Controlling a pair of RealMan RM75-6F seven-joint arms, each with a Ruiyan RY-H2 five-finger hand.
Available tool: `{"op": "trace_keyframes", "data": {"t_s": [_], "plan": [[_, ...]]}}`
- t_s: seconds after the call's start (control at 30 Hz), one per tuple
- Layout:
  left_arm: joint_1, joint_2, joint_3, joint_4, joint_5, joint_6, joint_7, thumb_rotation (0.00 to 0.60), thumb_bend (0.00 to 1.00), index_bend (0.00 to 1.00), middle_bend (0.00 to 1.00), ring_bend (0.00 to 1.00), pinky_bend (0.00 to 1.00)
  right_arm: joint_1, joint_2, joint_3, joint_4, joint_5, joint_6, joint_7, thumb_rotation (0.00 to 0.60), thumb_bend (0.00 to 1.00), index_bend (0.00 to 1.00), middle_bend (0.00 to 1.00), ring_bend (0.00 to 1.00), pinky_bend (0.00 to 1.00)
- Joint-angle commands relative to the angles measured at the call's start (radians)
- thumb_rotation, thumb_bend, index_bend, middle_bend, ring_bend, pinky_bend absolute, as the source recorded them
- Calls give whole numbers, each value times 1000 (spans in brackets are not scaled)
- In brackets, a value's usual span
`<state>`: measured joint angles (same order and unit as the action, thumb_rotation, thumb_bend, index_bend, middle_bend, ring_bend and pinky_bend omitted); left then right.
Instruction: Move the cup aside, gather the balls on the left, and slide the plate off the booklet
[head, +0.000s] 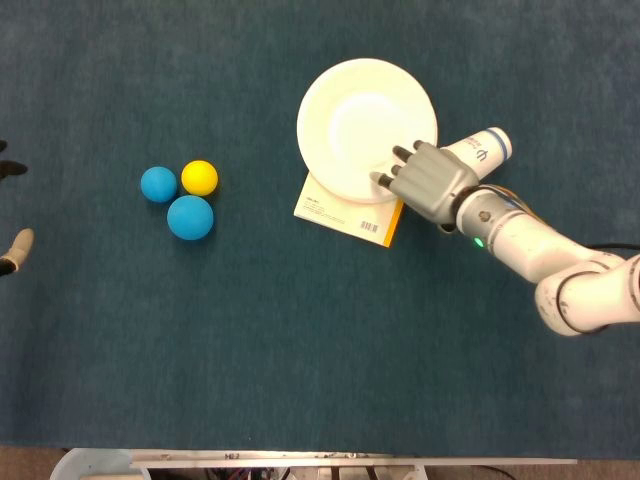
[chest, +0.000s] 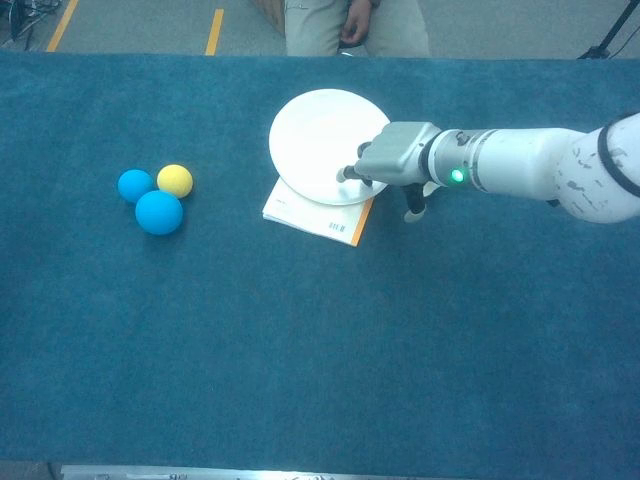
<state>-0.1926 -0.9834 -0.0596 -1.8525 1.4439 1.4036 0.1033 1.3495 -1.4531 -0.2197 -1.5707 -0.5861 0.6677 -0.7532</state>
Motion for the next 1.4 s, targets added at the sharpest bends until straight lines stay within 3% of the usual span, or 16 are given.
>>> {"op": "trace_keyframes", "data": {"t_s": [0.03, 0.43, 0.6, 0.77, 1.0, 1.4], "plan": [[0, 0, -1, -1, 2, 0, 2, 600, 279, 261, 158, 74, 89, -12, 15, -6, -8, -15, -1, 17, 600, 172, 82, 286, 79, 220], [1, -4, 0, 0, 6, -2, 4, 600, 279, 261, 158, 74, 89, -62, 132, -41, -70, -88, 13, 74, 600, 172, 74, 286, 80, 234], [3, -4, -1, 3, 5, -2, -1, 600, 279, 261, 158, 74, 89, -87, 157, 5, -98, -148, 26, 137, 600, 171, 74, 286, 80, 234], [6, -7, 0, 4, 5, 0, -2, 600, 279, 261, 158, 74, 89, -90, 109, 57, -90, -193, 26, 156, 600, 169, 74, 286, 80, 234], [17, 2, 3, 6, -2, 7, -10, 600, 279, 260, 157, 74, 89, -33, 18, 84, -48, -106, 3, 96, 600, 169, 74, 286, 80, 234], [20, -3, 4, 19, 3, 5, -25, 600, 279, 260, 156, 74, 89, 6, 17, 23, -68, -22, 9, 33, 600, 169, 74, 286, 83, 234]]}}
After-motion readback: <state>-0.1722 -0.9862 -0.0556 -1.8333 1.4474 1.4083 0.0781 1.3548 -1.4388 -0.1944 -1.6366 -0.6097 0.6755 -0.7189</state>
